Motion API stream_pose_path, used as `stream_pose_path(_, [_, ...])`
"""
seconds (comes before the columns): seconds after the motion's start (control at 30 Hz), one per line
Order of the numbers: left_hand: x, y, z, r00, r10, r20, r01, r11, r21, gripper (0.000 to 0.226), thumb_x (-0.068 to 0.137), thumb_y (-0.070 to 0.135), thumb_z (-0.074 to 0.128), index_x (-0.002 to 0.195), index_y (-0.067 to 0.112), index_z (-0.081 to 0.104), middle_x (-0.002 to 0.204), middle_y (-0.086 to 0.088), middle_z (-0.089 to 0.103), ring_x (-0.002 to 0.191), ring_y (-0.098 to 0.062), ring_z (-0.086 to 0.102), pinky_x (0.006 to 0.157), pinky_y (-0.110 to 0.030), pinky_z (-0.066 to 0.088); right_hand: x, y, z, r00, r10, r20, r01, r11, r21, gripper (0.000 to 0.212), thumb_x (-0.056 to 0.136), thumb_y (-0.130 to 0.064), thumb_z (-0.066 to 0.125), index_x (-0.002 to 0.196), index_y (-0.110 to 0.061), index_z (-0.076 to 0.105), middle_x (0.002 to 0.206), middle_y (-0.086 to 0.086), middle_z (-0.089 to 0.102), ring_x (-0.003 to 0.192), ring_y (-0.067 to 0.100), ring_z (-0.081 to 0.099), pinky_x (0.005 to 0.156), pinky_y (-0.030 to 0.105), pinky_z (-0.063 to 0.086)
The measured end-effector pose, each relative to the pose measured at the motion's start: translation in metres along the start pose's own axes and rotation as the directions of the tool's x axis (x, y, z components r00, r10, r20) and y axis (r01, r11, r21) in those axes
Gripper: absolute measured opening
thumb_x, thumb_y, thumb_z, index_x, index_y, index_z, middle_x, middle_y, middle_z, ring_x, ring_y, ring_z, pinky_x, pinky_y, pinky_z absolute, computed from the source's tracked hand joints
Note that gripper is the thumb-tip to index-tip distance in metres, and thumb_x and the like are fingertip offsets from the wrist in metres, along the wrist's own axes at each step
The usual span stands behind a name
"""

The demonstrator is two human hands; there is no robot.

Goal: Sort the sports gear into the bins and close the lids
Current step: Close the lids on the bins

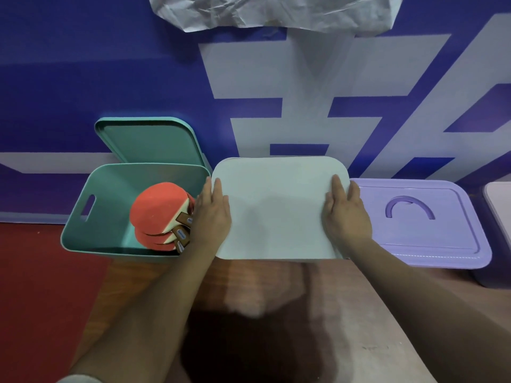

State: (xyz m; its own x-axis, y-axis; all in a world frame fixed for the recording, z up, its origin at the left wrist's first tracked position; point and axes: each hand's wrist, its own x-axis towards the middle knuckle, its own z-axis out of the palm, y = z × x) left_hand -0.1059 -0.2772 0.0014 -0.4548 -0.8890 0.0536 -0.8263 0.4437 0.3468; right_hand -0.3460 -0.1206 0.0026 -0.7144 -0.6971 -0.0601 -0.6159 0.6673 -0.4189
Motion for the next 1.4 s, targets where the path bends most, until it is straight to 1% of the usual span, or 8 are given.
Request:
stream_pose_path(0.1, [0.003, 0.0, 0.004, 1.0, -0.008, 0.0, 0.008, 0.999, 0.045, 0.051, 0.104, 0.026, 0.031, 0.149, 0.003, 0.029, 0.158, -0.015, 0.024, 0.144, -0.031, 0.03, 0.116, -0.041, 0.031, 0.002, 0.0, 0.003, 1.0, 0.003, -0.014, -0.003, 1.0, -0.022, 0.051, 0.101, -0.045, 0.017, 0.15, -0.033, 0.013, 0.147, 0.011, 0.025, 0.105, 0.036, 0.053, 0.076, 0.04, 0.047])
stream_pose_path(0.27, [0.008, 0.004, 0.006, 0.999, -0.034, 0.012, 0.033, 0.997, 0.075, 0.05, 0.103, 0.03, 0.031, 0.148, 0.008, 0.032, 0.16, -0.009, 0.022, 0.141, -0.03, 0.031, 0.112, -0.048, 0.034, 0.0, 0.0, 0.004, 0.999, 0.013, -0.046, -0.013, 1.0, -0.015, 0.05, 0.101, -0.043, 0.018, 0.149, -0.03, 0.016, 0.149, 0.011, 0.024, 0.109, 0.036, 0.051, 0.081, 0.043, 0.048])
stream_pose_path(0.4, [0.008, 0.004, -0.001, 0.992, -0.129, -0.011, 0.126, 0.983, -0.13, 0.054, 0.101, 0.033, 0.036, 0.147, 0.003, 0.032, 0.155, -0.021, 0.027, 0.139, -0.039, 0.032, 0.113, -0.047, 0.032, -0.002, 0.004, -0.001, 0.996, 0.0, -0.085, 0.011, 0.991, 0.132, 0.046, 0.1, -0.035, 0.028, 0.144, -0.022, 0.026, 0.14, 0.008, 0.037, 0.113, 0.033, 0.049, 0.086, 0.043, 0.047])
stream_pose_path(0.5, [0.004, 0.005, -0.007, 0.976, -0.214, 0.031, 0.215, 0.947, -0.237, 0.064, 0.1, 0.038, 0.04, 0.152, 0.005, 0.021, 0.158, -0.017, 0.023, 0.144, -0.033, 0.025, 0.118, -0.043, 0.024, -0.005, 0.003, -0.004, 0.993, -0.022, -0.112, 0.047, 0.973, 0.224, 0.046, 0.1, -0.026, 0.034, 0.145, -0.018, 0.031, 0.138, 0.006, 0.041, 0.121, 0.026, 0.043, 0.097, 0.039, 0.041])
stream_pose_path(0.8, [0.021, 0.014, -0.012, 0.992, -0.127, -0.006, 0.122, 0.958, -0.261, 0.066, 0.1, 0.032, 0.049, 0.152, 0.005, 0.02, 0.157, -0.014, 0.025, 0.143, -0.03, 0.028, 0.116, -0.038, 0.025, 0.003, 0.004, -0.005, 0.992, 0.093, -0.086, -0.058, 0.936, 0.347, 0.039, 0.1, -0.02, 0.035, 0.138, -0.015, 0.039, 0.125, 0.009, 0.047, 0.112, 0.029, 0.048, 0.089, 0.034, 0.038])
stream_pose_path(1.0, [0.035, 0.017, -0.004, 0.997, -0.077, 0.003, 0.077, 0.988, -0.135, 0.061, 0.102, 0.034, 0.044, 0.151, 0.004, 0.023, 0.158, -0.013, 0.025, 0.146, -0.027, 0.022, 0.117, -0.038, 0.022, 0.003, 0.004, -0.003, 0.994, 0.08, -0.073, -0.055, 0.953, 0.296, 0.038, 0.1, -0.021, 0.033, 0.137, -0.022, 0.04, 0.12, 0.006, 0.042, 0.103, 0.026, 0.046, 0.081, 0.031, 0.037])
stream_pose_path(1.2, [0.038, 0.009, 0.009, 0.992, -0.008, -0.129, 0.017, 0.997, 0.069, 0.049, 0.099, 0.03, 0.044, 0.135, -0.002, 0.048, 0.13, -0.025, 0.053, 0.121, -0.044, 0.048, 0.097, -0.056, 0.045, 0.007, -0.002, 0.0, 0.994, 0.038, -0.104, -0.023, 0.99, 0.141, 0.037, 0.099, -0.023, 0.032, 0.136, -0.021, 0.037, 0.119, 0.01, 0.042, 0.1, 0.031, 0.048, 0.078, 0.038, 0.048])
stream_pose_path(1.4, [0.048, 0.015, 0.014, 0.991, -0.02, -0.13, 0.039, 0.989, 0.142, 0.049, 0.098, 0.03, 0.049, 0.138, 0.003, 0.046, 0.123, -0.029, 0.052, 0.115, -0.047, 0.049, 0.092, -0.056, 0.046, 0.009, 0.004, 0.003, 0.991, 0.118, -0.065, -0.103, 0.974, 0.201, 0.04, 0.101, -0.025, 0.032, 0.14, -0.027, 0.036, 0.112, 0.01, 0.042, 0.085, 0.035, 0.052, 0.068, 0.034, 0.04])
